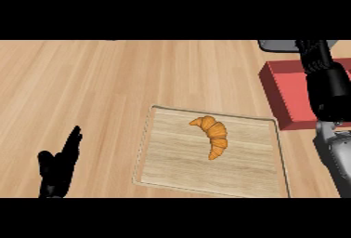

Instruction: Pick the croissant from the tray and place it in the cardboard box

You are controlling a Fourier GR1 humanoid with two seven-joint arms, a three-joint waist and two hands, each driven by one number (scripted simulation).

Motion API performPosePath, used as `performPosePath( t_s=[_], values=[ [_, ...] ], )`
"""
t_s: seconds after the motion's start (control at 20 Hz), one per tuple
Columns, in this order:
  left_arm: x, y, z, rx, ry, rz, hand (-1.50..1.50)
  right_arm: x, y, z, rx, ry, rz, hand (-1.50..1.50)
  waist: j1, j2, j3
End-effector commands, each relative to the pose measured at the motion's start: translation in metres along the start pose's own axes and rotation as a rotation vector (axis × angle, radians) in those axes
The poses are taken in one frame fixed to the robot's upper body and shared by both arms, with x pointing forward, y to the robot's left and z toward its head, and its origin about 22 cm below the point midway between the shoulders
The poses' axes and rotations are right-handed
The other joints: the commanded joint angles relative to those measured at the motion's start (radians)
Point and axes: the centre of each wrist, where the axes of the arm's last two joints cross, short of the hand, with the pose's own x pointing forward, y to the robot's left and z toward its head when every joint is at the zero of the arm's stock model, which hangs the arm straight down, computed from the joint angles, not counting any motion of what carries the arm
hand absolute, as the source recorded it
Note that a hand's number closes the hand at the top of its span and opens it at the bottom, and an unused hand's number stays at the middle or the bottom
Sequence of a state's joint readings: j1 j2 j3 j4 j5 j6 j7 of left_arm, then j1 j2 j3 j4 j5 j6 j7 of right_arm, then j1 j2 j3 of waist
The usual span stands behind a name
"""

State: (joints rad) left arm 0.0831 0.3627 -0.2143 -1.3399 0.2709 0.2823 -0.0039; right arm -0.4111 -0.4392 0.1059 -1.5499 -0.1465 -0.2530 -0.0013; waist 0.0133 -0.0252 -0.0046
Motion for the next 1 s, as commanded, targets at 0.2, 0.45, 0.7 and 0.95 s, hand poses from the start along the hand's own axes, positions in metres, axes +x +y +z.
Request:
performPosePath(
  t_s=[0.2,0.45,0.7,0.95],
  values=[
    [0.03,0.038,0.015,0.155,-0.106,-0.024,0.0,0.005,0.045,0.015,0.153,-0.042,0.008,1.5,-0.038,0.021,0.001],
    [0.031,0.028,0.018,0.14,-0.117,0.009,0.0,-0.042,0.027,0.043,0.067,0.105,0.317,1.5,-0.08,0.024,0.001],
    [0.047,-0.004,-0.017,0.117,-0.147,0.037,0.0,-0.036,0.03,0.09,0.064,-0.025,0.492,-1.5,-0.07,0.021,0.002],
    [0.051,-0.014,-0.031,0.109,-0.154,0.015,0.0,0.005,0.011,0.086,0.174,0.121,0.687,-1.5,-0.045,0.022,0.002]
  ],
)
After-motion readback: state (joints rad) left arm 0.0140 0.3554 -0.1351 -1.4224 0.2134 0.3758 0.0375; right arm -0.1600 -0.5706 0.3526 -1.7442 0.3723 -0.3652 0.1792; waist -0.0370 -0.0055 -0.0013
